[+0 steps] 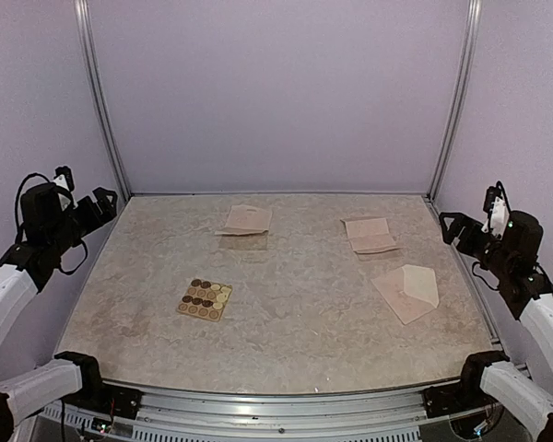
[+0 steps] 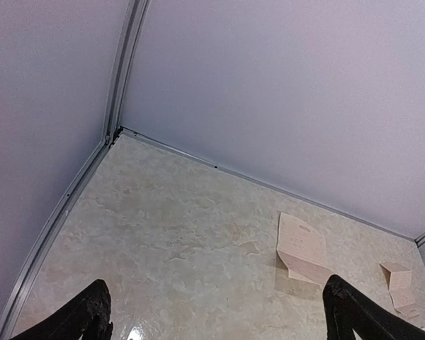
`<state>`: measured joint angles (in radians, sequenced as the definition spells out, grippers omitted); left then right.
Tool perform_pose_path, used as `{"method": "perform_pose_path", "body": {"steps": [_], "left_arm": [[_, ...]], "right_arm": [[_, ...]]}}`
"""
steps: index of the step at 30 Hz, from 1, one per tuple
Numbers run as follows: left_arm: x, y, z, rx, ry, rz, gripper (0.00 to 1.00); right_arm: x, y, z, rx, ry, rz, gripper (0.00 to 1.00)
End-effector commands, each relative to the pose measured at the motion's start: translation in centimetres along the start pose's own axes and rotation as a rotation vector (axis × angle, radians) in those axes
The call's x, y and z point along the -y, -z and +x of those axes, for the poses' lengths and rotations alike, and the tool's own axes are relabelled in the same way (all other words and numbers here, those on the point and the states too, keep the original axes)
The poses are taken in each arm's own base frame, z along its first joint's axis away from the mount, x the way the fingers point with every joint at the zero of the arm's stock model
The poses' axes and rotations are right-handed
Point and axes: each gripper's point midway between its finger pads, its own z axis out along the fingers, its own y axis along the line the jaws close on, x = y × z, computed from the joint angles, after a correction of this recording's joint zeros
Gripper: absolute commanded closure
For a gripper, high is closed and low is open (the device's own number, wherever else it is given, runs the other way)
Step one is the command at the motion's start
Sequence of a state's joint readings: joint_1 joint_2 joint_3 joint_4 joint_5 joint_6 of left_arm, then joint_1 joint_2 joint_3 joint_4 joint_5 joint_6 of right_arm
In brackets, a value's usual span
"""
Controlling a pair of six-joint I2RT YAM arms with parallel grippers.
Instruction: Place the letter into the envelope and seal it
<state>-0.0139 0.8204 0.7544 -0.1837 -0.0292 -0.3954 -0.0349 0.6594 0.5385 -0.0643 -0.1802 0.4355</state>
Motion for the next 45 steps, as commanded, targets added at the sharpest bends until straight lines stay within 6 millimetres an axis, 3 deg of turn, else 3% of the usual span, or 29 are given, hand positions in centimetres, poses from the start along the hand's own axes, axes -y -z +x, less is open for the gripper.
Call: {"method": "perform_pose_path", "body": {"steps": [1,6,8,13,17,23,27,31,38,41,45], "left_arm": [[0.7,0.1,0.2,-0.012,0.003,0.045,0.01],[-0.4,-0.5,0.3,-0.022,0.009,0.008,0.01],[0.0,-0.6,0.9,-0.043,-0.01,0.038,0.01],[4.8,-0.2,2.2,-0.077,-0.07,0.26,0.01],[9.0,-0.6,1.4,-0.102,-0.164,0.29,0.01],[11.6,-1.6,-0.3,-0.055,-0.24,0.295,0.01],[10.4,-2.3,0.2,-0.046,-0.233,0.243,0.01],[9.2,-1.9,1.2,-0.055,-0.2,0.229,0.01],[9.2,-0.6,0.7,-0.016,-0.184,0.244,0.01],[8.9,-0.8,0.8,-0.024,-0.172,0.24,0.01],[8.9,-1.4,1.4,-0.053,-0.165,0.245,0.01]], "right_arm": [[-0.3,0.1,0.6,-0.026,-0.018,-0.021,0.0],[-1.3,0.5,0.3,-0.046,0.027,-0.057,0.0],[-2.0,0.6,0.4,-0.065,0.031,-0.094,0.0],[-4.0,0.1,1.5,-0.158,0.054,-0.2,0.01],[-4.4,-1.0,3.0,-0.238,0.056,-0.183,0.02],[-4.7,-3.6,4.7,-0.307,-0.078,-0.109,0.05],[-4.4,-6.3,6.7,-0.356,-0.155,-0.043,0.11],[-2.6,-8.8,8.8,-0.386,-0.234,0.055,0.13],[0.0,-12.4,11.1,-0.397,-0.301,0.191,0.14],[0.3,-14.1,12.1,-0.414,-0.319,0.207,0.25],[0.8,-16.0,13.3,-0.434,-0.337,0.226,0.27]]}}
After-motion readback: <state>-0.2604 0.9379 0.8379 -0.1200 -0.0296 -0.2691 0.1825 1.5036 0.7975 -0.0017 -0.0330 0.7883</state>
